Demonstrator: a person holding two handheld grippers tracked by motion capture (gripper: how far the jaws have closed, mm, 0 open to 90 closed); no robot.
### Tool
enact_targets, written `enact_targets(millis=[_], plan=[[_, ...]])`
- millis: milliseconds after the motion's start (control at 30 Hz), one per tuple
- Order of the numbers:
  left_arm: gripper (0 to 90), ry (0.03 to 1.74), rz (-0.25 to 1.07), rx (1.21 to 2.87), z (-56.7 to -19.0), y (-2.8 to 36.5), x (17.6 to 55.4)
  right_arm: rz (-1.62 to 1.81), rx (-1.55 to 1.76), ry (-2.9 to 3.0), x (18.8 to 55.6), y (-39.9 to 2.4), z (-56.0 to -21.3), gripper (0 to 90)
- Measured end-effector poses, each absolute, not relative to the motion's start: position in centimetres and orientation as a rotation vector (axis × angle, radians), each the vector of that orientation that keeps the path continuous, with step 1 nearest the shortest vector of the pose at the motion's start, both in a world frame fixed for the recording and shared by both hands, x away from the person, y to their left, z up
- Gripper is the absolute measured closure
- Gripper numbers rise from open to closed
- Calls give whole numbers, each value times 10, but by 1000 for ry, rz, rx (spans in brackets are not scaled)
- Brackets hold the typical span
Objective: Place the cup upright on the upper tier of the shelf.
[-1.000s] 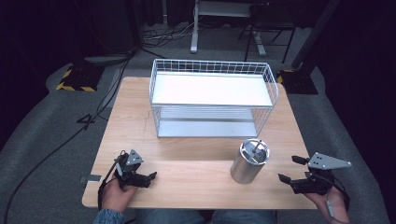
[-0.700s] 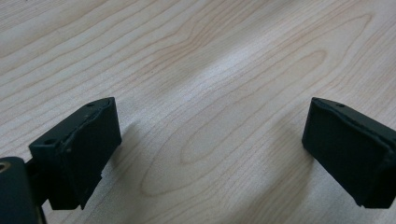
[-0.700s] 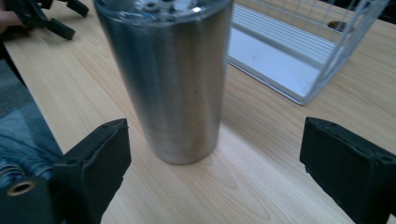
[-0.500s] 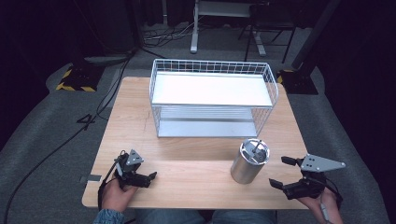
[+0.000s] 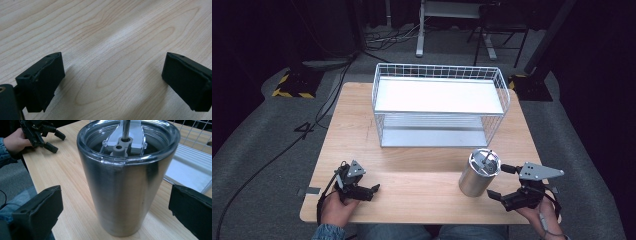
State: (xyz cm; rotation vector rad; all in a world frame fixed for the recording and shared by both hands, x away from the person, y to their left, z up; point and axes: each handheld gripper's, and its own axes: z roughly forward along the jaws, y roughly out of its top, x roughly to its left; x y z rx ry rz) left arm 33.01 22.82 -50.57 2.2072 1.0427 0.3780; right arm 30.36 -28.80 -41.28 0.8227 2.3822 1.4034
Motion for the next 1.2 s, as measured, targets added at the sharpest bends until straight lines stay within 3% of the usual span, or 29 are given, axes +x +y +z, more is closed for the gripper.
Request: enact_targets(millis=[833, 1200], plan=[[49, 1041, 380, 2208, -506, 228, 330, 1430, 821, 2305, 333, -255, -448, 0], [49, 1043, 378, 2207, -506, 228, 330, 1404, 788, 2311, 333, -255, -446, 35]])
